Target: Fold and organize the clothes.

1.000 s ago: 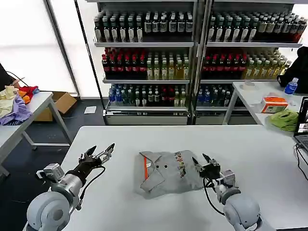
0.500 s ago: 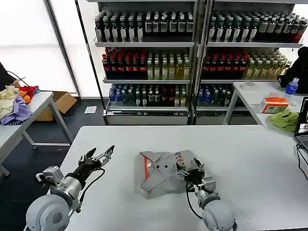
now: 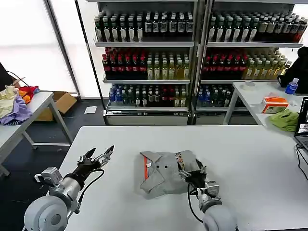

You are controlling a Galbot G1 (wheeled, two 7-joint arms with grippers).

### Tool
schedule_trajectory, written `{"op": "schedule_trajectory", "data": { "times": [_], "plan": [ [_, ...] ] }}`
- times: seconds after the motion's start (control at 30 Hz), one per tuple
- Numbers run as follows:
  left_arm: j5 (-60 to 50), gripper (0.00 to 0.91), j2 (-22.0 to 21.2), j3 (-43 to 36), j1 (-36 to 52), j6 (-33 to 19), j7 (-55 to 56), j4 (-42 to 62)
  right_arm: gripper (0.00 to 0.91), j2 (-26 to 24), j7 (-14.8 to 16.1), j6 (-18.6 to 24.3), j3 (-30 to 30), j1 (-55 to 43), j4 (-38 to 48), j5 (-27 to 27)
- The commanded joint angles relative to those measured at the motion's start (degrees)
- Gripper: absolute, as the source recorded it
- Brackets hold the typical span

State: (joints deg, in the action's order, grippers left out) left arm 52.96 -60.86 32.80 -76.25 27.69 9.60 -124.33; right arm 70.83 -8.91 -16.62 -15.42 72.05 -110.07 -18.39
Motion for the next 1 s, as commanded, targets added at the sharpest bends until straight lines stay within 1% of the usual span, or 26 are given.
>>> {"op": "schedule_trajectory", "data": {
  "times": [0.03, 0.07, 0.1, 0.17, 0.2, 0.27, 0.4, 0.57, 0.67, 0.77, 0.83, 0.87, 1.0],
  "plan": [
    [-4.24, 0.907, -0.32, 0.41, -2.64, -2.23, -3.98, -0.73, 0.907, -1.88, 7.25, 9.51, -20.59, 14.55, -13.46, 2.34],
    [-5.64, 0.907, -0.55, 0.40, -2.99, -2.86, -4.97, -0.75, 0.907, -1.23, 8.48, 10.80, -23.66, 17.50, -13.88, 1.34],
    [-7.17, 0.907, -0.67, 0.38, -3.16, -3.09, -5.64, -0.71, 0.907, -1.09, 9.24, 11.42, -24.63, 18.77, -13.89, 1.06],
    [-10.22, 0.907, -1.30, 0.28, -4.10, -4.85, -7.30, -0.65, 0.907, -0.15, 11.18, 11.95, -29.23, 21.92, -13.95, -2.62],
    [-10.97, 0.907, -1.41, 0.19, -4.39, -5.52, -7.73, -0.64, 0.907, 0.06, 11.80, 12.69, -30.40, 22.55, -13.72, -3.03],
    [-14.08, 0.907, -1.71, -0.21, -5.59, -7.54, -9.05, -0.46, 0.907, 0.63, 13.56, 15.71, -33.56, 25.23, -12.62, -3.52],
    [-16.25, 0.907, -2.18, -0.34, -8.21, -11.06, -10.14, -0.39, 0.907, 1.22, 14.50, 17.36, -36.97, 28.34, -11.89, -6.87],
    [-22.17, 0.907, -3.79, 0.52, -12.37, -14.22, -11.74, -1.48, 0.907, 2.59, 15.29, 18.70, -39.40, 31.12, -11.86, -7.71],
    [-24.55, 0.907, -4.98, 1.65, -14.26, -14.32, -13.00, -2.08, 0.907, 3.09, 15.15, 18.55, -39.91, 31.53, -11.77, -6.97],
    [-27.64, 0.907, -6.96, 2.99, -16.02, -14.50, -15.21, -3.07, 0.907, 3.19, 15.08, 18.53, -39.19, 31.52, -11.93, -7.02],
    [-28.55, 0.907, -8.60, 3.74, -16.44, -13.94, -16.29, -3.42, 0.907, 3.32, 15.04, 18.40, -37.49, 31.34, -12.12, -6.75],
    [-29.78, 0.907, -9.57, 3.96, -16.60, -14.08, -17.34, -3.45, 0.907, 3.43, 15.17, 18.59, -36.26, 31.49, -12.28, -5.79],
    [-35.27, 0.907, -13.28, 5.22, -17.31, -16.67, -21.20, -3.29, 0.907, 4.56, 15.20, 18.79, -32.31, 32.13, -12.89, -5.02]
  ]
}}
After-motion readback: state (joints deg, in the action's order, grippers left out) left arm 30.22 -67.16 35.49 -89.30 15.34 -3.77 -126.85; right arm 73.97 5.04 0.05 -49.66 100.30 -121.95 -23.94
